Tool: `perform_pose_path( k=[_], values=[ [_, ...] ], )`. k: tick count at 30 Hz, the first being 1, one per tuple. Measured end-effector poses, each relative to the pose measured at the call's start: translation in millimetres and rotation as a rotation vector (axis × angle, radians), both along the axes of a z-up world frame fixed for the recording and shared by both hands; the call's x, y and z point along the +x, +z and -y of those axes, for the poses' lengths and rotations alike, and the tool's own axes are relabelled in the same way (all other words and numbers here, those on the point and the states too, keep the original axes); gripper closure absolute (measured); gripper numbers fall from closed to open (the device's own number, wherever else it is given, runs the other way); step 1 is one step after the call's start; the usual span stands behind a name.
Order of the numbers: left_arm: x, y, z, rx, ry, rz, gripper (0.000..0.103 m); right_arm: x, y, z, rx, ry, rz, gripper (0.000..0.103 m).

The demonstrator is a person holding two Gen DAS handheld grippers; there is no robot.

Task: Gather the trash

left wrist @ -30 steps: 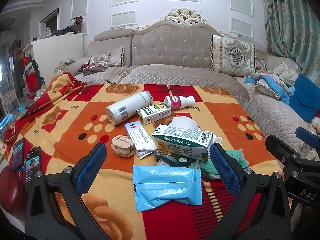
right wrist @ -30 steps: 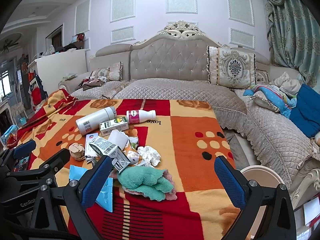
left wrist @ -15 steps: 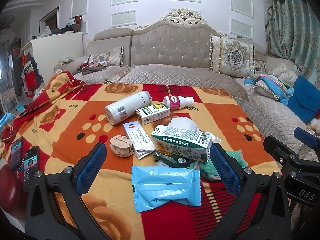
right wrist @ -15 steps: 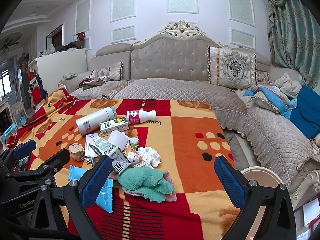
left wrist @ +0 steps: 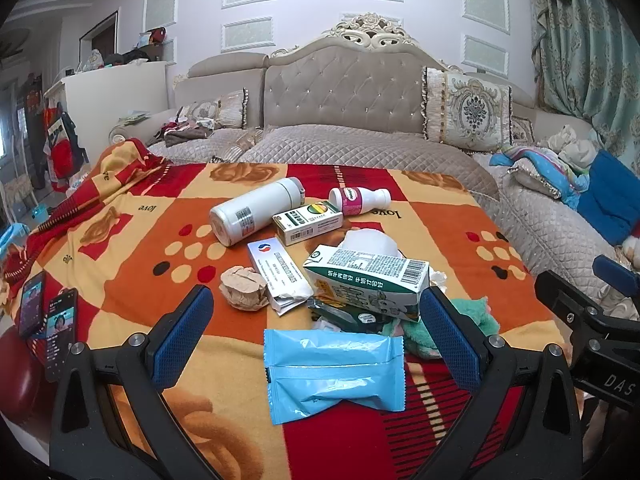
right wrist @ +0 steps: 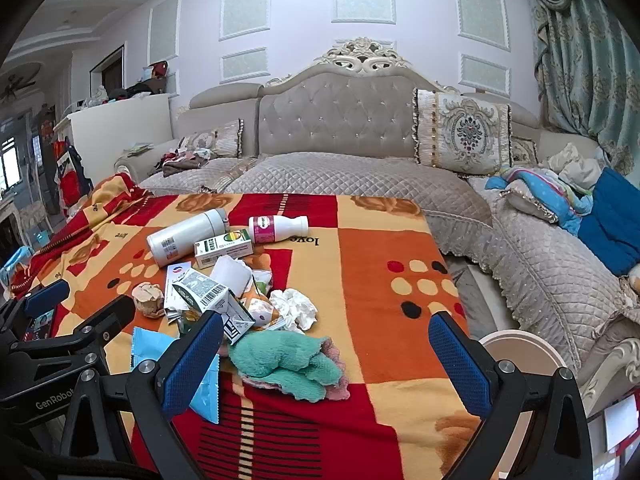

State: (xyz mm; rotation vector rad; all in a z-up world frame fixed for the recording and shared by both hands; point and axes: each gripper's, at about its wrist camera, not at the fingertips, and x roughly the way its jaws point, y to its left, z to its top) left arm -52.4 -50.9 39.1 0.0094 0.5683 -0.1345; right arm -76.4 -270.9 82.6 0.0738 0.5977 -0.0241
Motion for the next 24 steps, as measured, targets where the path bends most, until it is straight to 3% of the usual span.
perform_pose_path(
  k=[24],
  values=[
    [6.3, -7.8, -5.5, -0.003, 0.012, -0.026, 0.001, 4.4, -6.2, 6.4, 0.010, -0.013, -0.027, 0.001]
  ],
)
